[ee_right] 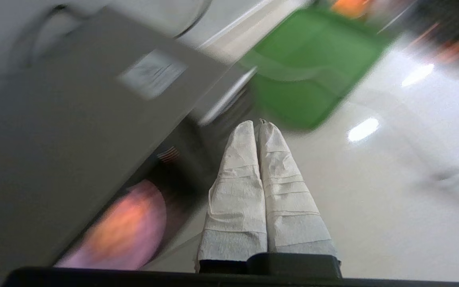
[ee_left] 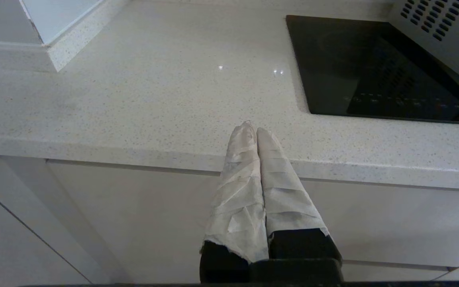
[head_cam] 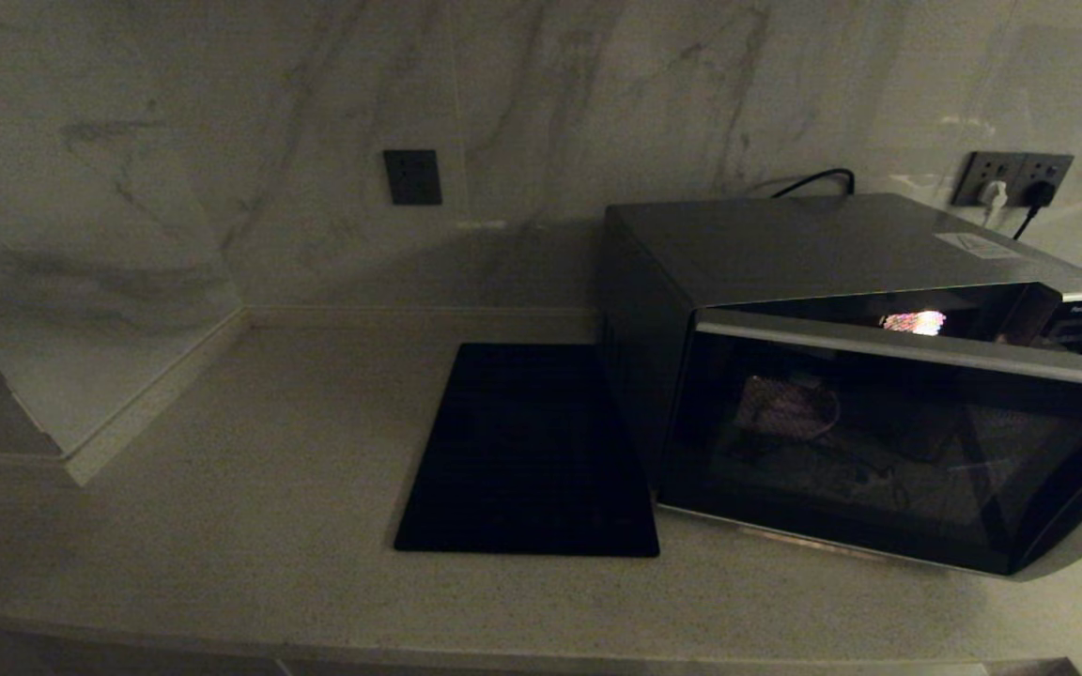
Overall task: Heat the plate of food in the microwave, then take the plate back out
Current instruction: Open the microwave oven
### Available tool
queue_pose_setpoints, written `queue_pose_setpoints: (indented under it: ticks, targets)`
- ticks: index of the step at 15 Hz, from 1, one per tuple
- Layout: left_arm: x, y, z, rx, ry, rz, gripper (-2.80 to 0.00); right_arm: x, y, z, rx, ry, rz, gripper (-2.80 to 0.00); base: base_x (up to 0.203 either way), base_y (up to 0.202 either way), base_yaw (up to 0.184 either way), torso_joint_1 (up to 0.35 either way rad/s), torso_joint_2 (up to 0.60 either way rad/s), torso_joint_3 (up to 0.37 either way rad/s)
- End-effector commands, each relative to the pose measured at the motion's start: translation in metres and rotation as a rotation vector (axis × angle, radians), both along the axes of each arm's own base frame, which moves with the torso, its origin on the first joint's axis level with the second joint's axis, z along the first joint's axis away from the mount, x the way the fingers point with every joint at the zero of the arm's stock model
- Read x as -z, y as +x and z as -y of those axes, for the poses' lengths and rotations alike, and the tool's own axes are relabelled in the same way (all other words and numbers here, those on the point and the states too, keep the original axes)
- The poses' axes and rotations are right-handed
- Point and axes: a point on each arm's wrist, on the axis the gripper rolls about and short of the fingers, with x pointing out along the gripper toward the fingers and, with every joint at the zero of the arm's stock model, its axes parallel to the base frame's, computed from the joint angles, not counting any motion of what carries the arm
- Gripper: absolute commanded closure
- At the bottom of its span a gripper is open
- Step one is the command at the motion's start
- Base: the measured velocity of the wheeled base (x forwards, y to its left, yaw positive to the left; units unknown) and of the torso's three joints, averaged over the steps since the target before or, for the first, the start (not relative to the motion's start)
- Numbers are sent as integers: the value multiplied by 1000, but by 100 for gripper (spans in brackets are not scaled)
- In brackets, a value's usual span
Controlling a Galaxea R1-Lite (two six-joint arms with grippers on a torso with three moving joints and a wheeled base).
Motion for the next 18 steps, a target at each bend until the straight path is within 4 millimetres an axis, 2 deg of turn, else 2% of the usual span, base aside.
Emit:
queue_pose_setpoints:
  ticks: [1, 4, 6, 10, 14, 18]
  targets:
    - [0, 0, 0, -1, -1, 0, 0, 6, 3, 17, -58, 206, -50, 0, 0, 0, 0, 0, 0, 0]
    - [0, 0, 0, -1, -1, 0, 0, 30, 9, 55, -15, 388, -143, 0, 0, 0, 0, 0, 0, 0]
    - [0, 0, 0, -1, -1, 0, 0, 46, 21, 72, -47, 505, -200, 0, 0, 0, 0, 0, 0, 0]
    - [0, 0, 0, -1, -1, 0, 0, 63, 38, 77, -157, 554, -276, 0, 0, 0, 0, 0, 0, 0]
    - [0, 0, 0, -1, -1, -1, 0, 78, 56, 81, -174, 568, -337, 0, 0, 0, 0, 0, 0, 0]
    - [0, 0, 0, -1, -1, 0, 0, 89, 71, 76, -205, 581, -381, 0, 0, 0, 0, 0, 0, 0]
